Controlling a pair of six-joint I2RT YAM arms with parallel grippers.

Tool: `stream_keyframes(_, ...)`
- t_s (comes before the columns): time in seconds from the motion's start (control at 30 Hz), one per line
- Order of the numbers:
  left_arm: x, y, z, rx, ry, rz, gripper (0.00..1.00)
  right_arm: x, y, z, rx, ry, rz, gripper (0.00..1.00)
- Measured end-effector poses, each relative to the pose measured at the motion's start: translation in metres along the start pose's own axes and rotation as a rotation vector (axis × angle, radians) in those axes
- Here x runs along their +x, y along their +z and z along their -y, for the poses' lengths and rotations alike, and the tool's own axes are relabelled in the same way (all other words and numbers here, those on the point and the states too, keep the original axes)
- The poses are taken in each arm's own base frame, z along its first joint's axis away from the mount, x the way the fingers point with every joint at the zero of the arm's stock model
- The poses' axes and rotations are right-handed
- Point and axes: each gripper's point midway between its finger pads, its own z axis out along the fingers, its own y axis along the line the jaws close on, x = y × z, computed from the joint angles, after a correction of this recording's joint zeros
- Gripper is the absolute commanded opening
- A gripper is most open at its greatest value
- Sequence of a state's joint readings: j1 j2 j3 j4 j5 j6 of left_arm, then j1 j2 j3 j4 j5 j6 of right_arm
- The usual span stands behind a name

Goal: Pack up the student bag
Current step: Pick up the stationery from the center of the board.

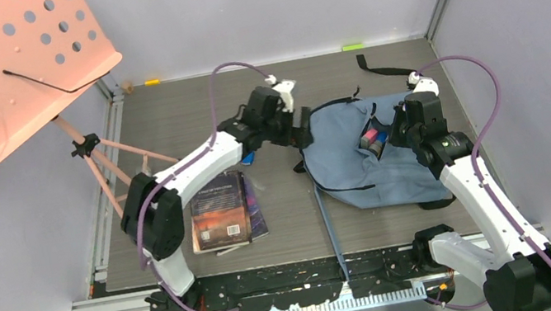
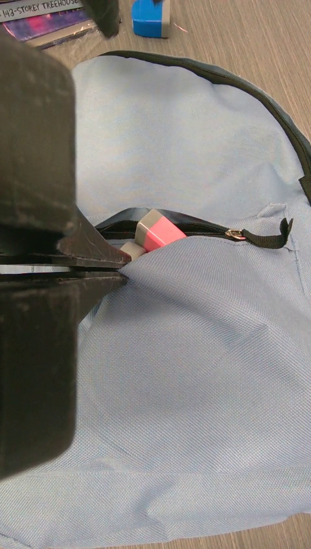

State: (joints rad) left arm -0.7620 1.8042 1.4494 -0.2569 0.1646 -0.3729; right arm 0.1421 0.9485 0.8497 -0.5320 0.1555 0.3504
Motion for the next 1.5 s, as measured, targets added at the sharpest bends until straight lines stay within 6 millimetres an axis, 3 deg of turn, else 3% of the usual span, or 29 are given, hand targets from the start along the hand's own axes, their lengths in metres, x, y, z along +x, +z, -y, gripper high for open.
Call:
stream_keyframes(0.13,0.013,-0.027,-0.072,-0.183,0.011,-0.066,0.95,0.0,0.0,0.0,0.0,0.0,0.0,0.0)
stream_keyframes(0.3,0.021,-0.051,-0.135,-0.356,0.01,-0.123,0.96,0.0,0.0,0.0,0.0,0.0,0.0,0.0)
stream_keyframes(0.33,0.025,-0.061,-0.159,-0.418,0.0,-0.147,0.96,0.0,0.0,0.0,0.0,0.0,0.0,0.01)
stream_keyframes(0.43,0.034,-0.063,-0.182,-0.469,-0.011,-0.193,0.96,0.0,0.0,0.0,0.0,0.0,0.0,0.01)
stream_keyframes(0.57,0.057,-0.051,-0.204,-0.494,-0.02,-0.278,0.97,0.0,0.0,0.0,0.0,0.0,0.0,0.01)
stream_keyframes(0.73,0.09,-0.038,-0.213,-0.48,-0.018,-0.393,0.97,0.0,0.0,0.0,0.0,0.0,0.0,0.01)
stream_keyframes(0.97,0.089,-0.033,-0.214,-0.468,0.003,-0.408,0.89,0.0,0.0,0.0,0.0,0.0,0.0,0.01)
stream_keyframes(1.13,0.087,-0.028,-0.216,-0.462,0.014,-0.411,0.77,0.0,0.0,0.0,0.0,0.0,0.0,0.01)
stream_keyframes(1.27,0.097,-0.021,-0.22,-0.457,0.013,-0.44,0.65,0.0,0.0,0.0,0.0,0.0,0.0,0.01)
stream_keyframes(1.5,0.102,-0.017,-0.219,-0.441,0.015,-0.458,0.4,0.0,0.0,0.0,0.001,0.0,0.0,0.01)
